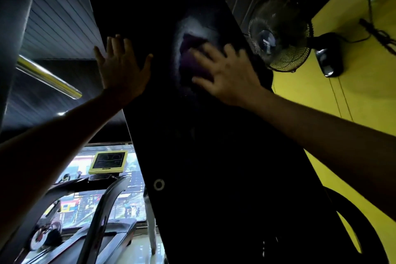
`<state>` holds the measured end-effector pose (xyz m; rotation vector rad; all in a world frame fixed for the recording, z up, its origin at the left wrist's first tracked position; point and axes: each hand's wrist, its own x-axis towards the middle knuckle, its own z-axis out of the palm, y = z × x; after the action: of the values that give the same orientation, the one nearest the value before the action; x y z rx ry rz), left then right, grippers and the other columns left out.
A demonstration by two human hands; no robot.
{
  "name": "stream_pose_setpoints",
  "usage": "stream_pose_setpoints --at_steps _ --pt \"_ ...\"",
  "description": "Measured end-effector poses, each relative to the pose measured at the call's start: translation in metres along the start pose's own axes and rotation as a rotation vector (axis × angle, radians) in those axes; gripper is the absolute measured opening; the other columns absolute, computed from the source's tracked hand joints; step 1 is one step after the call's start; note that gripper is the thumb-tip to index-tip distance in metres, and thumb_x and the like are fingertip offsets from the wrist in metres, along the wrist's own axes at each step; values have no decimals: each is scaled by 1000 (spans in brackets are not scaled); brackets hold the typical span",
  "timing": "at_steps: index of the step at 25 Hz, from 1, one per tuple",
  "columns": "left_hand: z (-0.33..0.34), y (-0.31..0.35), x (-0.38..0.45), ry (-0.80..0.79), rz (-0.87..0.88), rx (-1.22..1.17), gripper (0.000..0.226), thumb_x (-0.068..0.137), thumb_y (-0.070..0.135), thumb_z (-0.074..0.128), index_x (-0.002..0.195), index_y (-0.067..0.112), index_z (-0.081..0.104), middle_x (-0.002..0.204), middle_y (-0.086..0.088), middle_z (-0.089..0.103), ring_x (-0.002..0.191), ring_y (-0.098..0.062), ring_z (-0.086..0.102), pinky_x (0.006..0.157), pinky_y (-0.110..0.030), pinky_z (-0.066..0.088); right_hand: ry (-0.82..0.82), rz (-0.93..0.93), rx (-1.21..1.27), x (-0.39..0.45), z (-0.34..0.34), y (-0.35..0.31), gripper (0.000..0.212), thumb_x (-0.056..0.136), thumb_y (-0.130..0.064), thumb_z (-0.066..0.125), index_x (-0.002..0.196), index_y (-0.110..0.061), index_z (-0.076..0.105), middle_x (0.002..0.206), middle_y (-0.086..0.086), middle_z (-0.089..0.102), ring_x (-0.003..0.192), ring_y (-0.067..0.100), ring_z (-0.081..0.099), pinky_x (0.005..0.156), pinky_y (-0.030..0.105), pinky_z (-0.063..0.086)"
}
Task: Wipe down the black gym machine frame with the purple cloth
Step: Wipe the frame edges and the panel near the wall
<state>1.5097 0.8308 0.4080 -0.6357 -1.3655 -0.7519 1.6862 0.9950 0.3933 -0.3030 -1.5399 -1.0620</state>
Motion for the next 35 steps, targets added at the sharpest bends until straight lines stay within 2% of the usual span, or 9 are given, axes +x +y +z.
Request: stream_pose_setpoints --at_steps 3,7,13,17,19,23,28,30,35 --pt "-6 28 1 -27 74 -43 74 94 59 35 144 4 31 148 -24 32 140 -33 26 116 -51 2 -77 423 139 23 -3 14 65 96 -59 25 151 -25 16 155 5 22 132 37 29 102 49 28" --pt "7 38 -22 17 290 -168 72 90 56 23 145 12 36 153 -13 31 145 -28 19 117 -47 2 -72 718 214 8 -12 -11 66 97 -55 27 152 -20 14 154 7 22 136 37 24 106 48 22" --pt "8 36 -31 126 316 -251 60 96 45 32 139 5 45 147 -13 40 143 -27 26 118 -43 8 -90 740 107 -125 -20 -40 67 95 -58 28 150 -21 21 150 12 29 120 42 38 92 49 35" --pt "7 40 -31 124 327 -259 54 96 39 34 135 5 49 142 -12 47 139 -25 33 117 -40 11 -63 913 226 -114 -18 -23 62 95 -52 40 147 -19 30 146 14 31 121 37 41 94 46 37" --pt "6 39 -33 131 314 -258 51 96 35 35 134 5 50 141 -12 49 138 -25 36 116 -39 13 -44 866 224 -97 -17 -42 61 94 -50 41 146 -18 33 143 15 35 116 36 44 90 43 38" --pt "7 39 -35 184 333 -295 45 93 29 40 126 3 56 133 -13 55 129 -27 46 110 -39 23 49 410 203 -103 -23 -121 61 83 -50 42 132 -16 55 123 15 57 82 33 54 64 35 38" --pt "3 42 -58 -8 341 -429 49 90 27 42 131 1 50 140 -17 46 134 -31 38 113 -43 20 21 -162 220 -163 -26 -107 64 82 -56 43 137 -24 50 129 10 57 84 29 52 66 33 39" --pt "4 40 -76 -33 420 -411 50 92 29 38 132 1 49 142 -17 45 136 -29 36 114 -43 18 19 -116 182 -174 -21 -80 64 82 -56 44 137 -24 49 129 11 56 83 32 53 65 34 40" --pt "3 34 -75 59 341 -610 41 94 21 38 125 0 54 137 -15 49 128 -19 41 111 -31 26 18 538 202 -142 -26 -130 60 81 -53 42 130 -20 57 125 15 56 86 33 56 65 35 43"
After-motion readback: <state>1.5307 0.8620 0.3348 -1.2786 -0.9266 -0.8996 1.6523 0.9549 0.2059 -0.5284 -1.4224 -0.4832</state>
